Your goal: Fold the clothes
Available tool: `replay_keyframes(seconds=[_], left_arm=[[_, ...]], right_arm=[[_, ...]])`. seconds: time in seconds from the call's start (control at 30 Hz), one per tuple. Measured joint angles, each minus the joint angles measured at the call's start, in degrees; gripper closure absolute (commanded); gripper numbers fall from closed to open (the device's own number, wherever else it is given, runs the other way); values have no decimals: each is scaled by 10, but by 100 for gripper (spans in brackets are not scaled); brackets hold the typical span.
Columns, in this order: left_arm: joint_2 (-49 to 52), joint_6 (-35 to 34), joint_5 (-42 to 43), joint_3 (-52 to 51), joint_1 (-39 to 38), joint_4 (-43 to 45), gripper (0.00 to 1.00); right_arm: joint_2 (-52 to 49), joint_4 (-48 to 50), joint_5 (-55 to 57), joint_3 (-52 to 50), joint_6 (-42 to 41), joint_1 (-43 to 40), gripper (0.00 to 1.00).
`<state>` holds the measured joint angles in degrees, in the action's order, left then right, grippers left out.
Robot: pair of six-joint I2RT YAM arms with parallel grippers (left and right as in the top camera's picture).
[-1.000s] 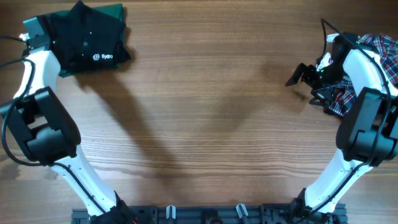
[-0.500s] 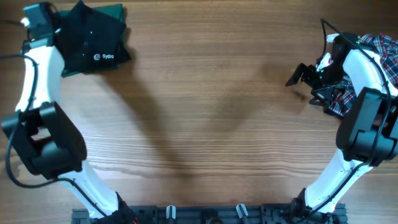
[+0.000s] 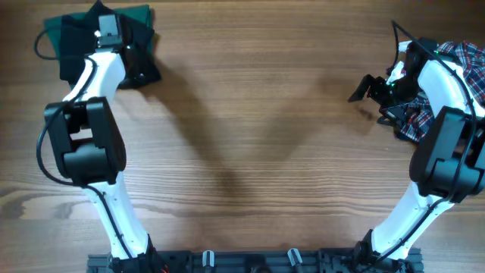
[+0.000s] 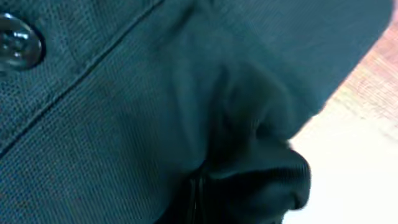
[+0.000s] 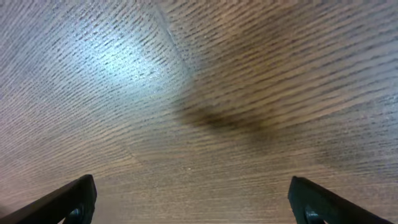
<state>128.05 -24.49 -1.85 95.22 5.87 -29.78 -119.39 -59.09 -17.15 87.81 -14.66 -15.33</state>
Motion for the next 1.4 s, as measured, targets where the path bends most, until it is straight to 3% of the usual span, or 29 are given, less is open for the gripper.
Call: replay_keyframes(seconds=[0.17,0.33,0.57,0.67,0.73,0.87,1.3,1.4], left_arm=[[0,3,0,3,0,-26,96],[-24,16,-1,14,0,-29,89],[-124,60,-36,50,21,83,86],[-82,65,-43,50,56,111,82],[-48,67,-44,49,75,132,70],[19,71,-47,47,112,191,59],[74,73,-70,49,174,178,52],[63,73,-78,48,173,172,41]], right_arm=[[0,2,0,0,0,0,0],[0,0,0,0,0,0,0],[0,-10,0,0,0,0,0],[0,-14,0,0,0,0,1],[0,-15,0,0,0,0,0],[0,-16,0,0,-1,0,0],[0,-16,0,0,-3,0,0],[0,-16,0,0,-3,0,0]])
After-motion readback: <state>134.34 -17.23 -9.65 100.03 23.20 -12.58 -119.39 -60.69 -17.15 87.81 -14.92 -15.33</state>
